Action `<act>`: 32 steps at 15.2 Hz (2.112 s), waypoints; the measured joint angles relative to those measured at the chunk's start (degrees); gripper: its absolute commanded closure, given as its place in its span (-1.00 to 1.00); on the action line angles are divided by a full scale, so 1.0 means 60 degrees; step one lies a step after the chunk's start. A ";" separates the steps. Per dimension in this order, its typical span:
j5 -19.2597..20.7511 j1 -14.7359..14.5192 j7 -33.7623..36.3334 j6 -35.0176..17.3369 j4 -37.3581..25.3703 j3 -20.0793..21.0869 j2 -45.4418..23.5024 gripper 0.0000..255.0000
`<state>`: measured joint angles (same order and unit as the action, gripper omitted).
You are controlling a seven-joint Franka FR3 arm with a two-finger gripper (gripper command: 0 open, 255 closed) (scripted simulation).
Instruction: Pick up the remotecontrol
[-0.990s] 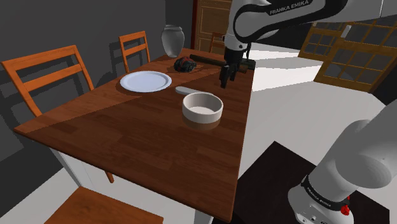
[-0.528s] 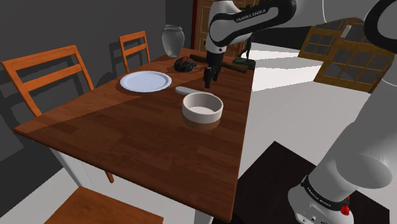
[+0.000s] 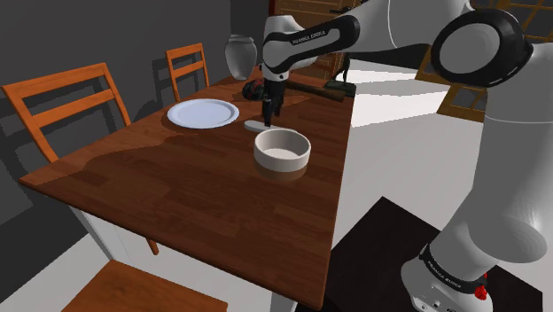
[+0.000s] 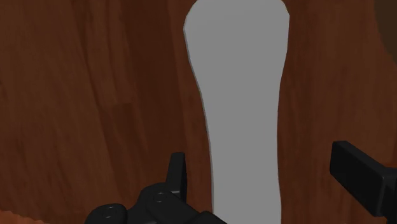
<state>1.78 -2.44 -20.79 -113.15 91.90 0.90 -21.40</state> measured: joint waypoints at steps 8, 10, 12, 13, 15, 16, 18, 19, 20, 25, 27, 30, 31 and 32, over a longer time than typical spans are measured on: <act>0.0011 0.0014 -0.0047 -0.0717 0.0300 0.0000 -0.0424 1.00; 0.0012 0.0018 -0.0050 -0.0748 0.0318 -0.0003 -0.0432 1.00; 0.0013 0.0018 -0.0053 -0.0754 0.0317 -0.0002 -0.0433 1.00; 0.0013 0.0018 -0.0054 -0.0756 0.0316 -0.0002 -0.0433 1.00; 0.0012 0.0018 -0.0055 -0.0757 0.0319 -0.0002 -0.0432 1.00; 0.0012 0.0018 -0.0055 -0.0759 0.0322 -0.0002 -0.0430 1.00; 0.0013 0.0016 -0.0051 -0.0758 0.0320 -0.0002 -0.0431 1.00; 0.0011 0.0018 -0.0054 -0.0702 0.0301 -0.0002 -0.0401 1.00; 0.0010 0.0012 -0.0046 -0.0629 0.0257 0.0001 -0.0376 1.00; 0.0001 0.0008 -0.0056 -0.0091 -0.0115 0.0006 -0.0209 1.00; -0.0001 0.0007 -0.0062 0.0129 -0.0270 0.0007 -0.0143 1.00; -0.0007 0.0011 -0.0078 0.0486 -0.0557 0.0006 -0.0072 1.00; -0.0010 0.0016 -0.0087 0.0591 -0.0624 0.0005 -0.0036 1.00; -0.0012 0.0020 -0.0097 0.0701 -0.0703 0.0003 -0.0004 1.00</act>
<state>1.70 -2.32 -21.38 -108.94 87.68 0.91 -21.42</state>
